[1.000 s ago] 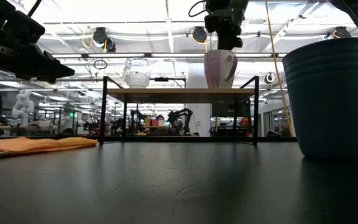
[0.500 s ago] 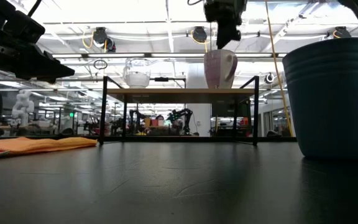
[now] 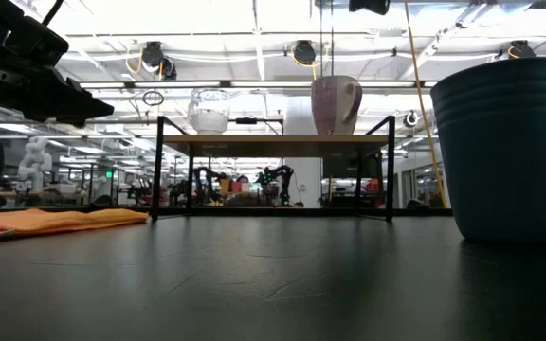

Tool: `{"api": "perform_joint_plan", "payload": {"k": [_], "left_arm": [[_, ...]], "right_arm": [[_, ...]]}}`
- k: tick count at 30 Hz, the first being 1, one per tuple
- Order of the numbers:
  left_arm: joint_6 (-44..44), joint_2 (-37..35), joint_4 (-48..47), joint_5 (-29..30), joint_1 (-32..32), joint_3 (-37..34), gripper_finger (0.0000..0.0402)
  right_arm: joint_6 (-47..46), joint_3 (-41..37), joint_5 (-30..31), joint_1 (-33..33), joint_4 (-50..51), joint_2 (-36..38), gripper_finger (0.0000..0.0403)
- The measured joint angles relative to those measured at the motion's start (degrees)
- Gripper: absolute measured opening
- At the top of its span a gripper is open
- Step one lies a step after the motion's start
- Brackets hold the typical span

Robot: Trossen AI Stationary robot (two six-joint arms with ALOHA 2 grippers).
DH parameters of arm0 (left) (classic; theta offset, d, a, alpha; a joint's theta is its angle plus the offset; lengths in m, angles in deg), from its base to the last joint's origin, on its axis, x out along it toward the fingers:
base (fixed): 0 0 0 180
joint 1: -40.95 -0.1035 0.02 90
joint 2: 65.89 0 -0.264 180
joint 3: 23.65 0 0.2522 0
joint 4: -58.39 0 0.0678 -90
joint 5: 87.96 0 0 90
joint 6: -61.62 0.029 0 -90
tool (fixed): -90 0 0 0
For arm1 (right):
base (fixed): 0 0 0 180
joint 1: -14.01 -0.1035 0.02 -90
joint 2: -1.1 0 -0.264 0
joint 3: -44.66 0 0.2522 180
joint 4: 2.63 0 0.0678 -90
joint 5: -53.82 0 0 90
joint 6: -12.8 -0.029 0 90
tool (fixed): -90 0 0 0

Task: Stack small to large cups/mugs on shelf
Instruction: Put the purple mug on the shelf

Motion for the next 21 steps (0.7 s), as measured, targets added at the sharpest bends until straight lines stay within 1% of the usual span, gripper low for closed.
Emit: {"api": "perform_joint_plan", "payload": {"k": [2,3,7,11,17,21], "left_arm": [[0.0,-0.02,0.0,0.0,0.0,0.0,0.0033],[0.0,-0.02,0.0,0.0,0.0,0.0,0.0033],[0.0,-0.02,0.0,0.0,0.0,0.0,0.0033],[0.0,-0.02,0.0,0.0,0.0,0.0,0.0033],[0.0,-0.02,0.0,0.0,0.0,0.0,0.0033],[0.0,-0.01,-0.01,0.0,0.0,0.0,0.0033]], "right_arm": [[0.51,-1.27,0.04,-1.66,-1.84,1.59,0.0014],[0.63,-2.42,0.07,-2.35,-3.21,2.51,0.0007],[0.55,-9.13,0.24,-4.7,-9.16,6.43,0.0002],[0.39,-18.68,0.32,-5.18,-15.81,11.41,0.0001],[0.75,-36.4,0.41,-4.97,-28.89,22.61,0.0],[-0.95,-45.11,0.2,-4.29,-36.03,28.66,0.0]]}}
